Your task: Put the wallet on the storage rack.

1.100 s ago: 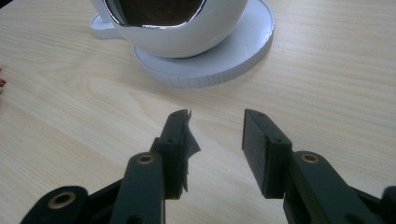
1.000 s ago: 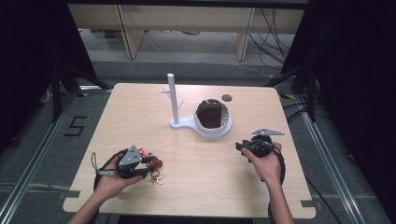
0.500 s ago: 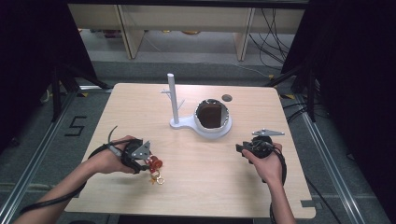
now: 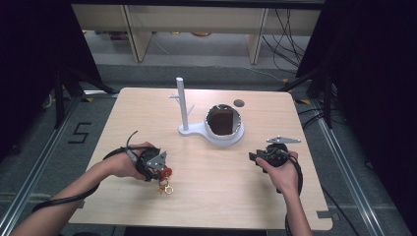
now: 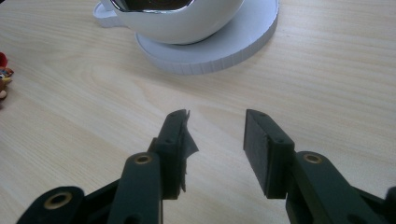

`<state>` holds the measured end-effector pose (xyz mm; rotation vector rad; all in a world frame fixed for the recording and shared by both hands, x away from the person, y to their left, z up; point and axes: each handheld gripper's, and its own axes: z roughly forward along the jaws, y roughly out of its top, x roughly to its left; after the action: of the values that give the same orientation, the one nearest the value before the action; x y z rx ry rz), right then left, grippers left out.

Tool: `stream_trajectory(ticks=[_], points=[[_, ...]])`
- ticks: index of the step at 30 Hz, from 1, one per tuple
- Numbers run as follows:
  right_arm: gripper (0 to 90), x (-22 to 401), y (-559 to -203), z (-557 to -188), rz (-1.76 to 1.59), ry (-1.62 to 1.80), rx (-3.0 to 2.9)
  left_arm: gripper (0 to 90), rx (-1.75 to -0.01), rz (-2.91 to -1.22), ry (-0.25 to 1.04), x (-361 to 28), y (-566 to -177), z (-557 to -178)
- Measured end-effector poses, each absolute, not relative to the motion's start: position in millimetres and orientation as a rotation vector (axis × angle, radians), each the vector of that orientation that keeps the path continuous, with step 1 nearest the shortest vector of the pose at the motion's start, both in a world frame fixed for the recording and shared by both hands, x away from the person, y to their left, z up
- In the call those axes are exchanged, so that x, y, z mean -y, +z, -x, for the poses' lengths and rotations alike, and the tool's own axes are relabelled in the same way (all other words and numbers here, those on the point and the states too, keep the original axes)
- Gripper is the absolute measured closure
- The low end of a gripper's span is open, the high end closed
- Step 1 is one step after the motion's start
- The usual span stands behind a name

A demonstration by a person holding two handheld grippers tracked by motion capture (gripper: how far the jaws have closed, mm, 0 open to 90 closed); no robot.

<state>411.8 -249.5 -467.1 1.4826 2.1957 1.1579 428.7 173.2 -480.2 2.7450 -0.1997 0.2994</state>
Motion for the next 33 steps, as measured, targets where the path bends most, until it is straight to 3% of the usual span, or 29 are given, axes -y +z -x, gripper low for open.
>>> stream_trajectory(ticks=[18, 26, 33], points=[[60.3, 246, -463, -411, -1.526, 1.149, -2.194, 48.2, 0.123, -2.801, 0.215, -167, -475, -428], [60.1, 247, -464, -411, -1.535, 1.142, -2.196, 40.9, 0.194, -2.798, 0.187, -163, -479, -436], [60.0, 249, -467, -412, -1.489, 1.145, -2.2, 47.4, 0.207, -2.833, 0.089, -160, -479, -440]])
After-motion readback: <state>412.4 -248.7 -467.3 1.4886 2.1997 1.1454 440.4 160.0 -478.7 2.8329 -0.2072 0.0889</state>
